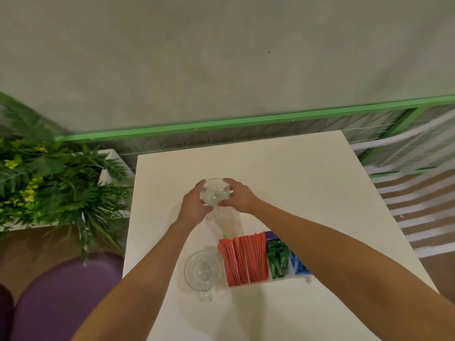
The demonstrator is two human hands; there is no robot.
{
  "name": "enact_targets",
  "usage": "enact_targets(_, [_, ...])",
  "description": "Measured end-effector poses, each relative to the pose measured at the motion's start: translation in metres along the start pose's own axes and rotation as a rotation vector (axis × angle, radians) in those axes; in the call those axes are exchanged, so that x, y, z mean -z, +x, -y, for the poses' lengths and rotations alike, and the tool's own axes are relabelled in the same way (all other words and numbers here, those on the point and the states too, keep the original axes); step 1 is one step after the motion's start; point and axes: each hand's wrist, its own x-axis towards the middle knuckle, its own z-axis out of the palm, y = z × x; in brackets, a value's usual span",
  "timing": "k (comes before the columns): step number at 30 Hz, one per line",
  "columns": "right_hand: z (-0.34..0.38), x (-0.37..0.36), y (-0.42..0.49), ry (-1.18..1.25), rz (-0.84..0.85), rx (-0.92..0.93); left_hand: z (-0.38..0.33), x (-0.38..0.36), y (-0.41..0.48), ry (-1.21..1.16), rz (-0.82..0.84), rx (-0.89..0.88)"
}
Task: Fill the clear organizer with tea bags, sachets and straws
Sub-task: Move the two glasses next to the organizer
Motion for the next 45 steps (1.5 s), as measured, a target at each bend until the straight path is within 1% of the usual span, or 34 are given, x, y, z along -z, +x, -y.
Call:
enact_targets(4, [-0.006, 0.001, -0.004, 0.055, -0.010, 0.004, -0.011, -0.001, -0.012, -0.042, -0.040, -0.020])
enact_targets(8, [-0.001, 0.010, -0.022, 0.079, -0.008, 0.073, -0.025, 0.010, -0.026, -0.103, -0.025, -0.034])
enact_targets(14, [0.012, 0.038, -0.063, 0.050, -0.047, 0.175, -0.063, 0.028, -0.061, -0.022, -0.019, -0.102])
enact_targets(22, [-0.007, 0.080, -0.134, 0.003, -0.077, 0.172, -0.116, 0.013, -0.125, 0.010, 0.018, -0.212])
enact_targets(26, [-0.032, 0.107, -0.173, 0.000, -0.104, 0.168, -0.144, -0.011, -0.149, 0.005, 0.043, -0.251])
enact_targets(31, [-0.081, 0.146, -0.218, -0.022, -0.145, 0.149, -0.180, -0.063, -0.171, 0.033, 0.093, -0.303])
enact_targets(38, [-0.154, 0.184, -0.251, -0.047, -0.115, 0.091, -0.206, -0.149, -0.180, 0.026, 0.149, -0.291])
enact_targets(41, [-0.183, 0.193, -0.253, -0.031, -0.084, 0.074, -0.210, -0.182, -0.177, 0.109, 0.168, -0.288])
enact_targets(45, [-0.216, 0.199, -0.250, 0.011, -0.041, 0.050, -0.214, -0.213, -0.170, 0.309, 0.198, -0.288])
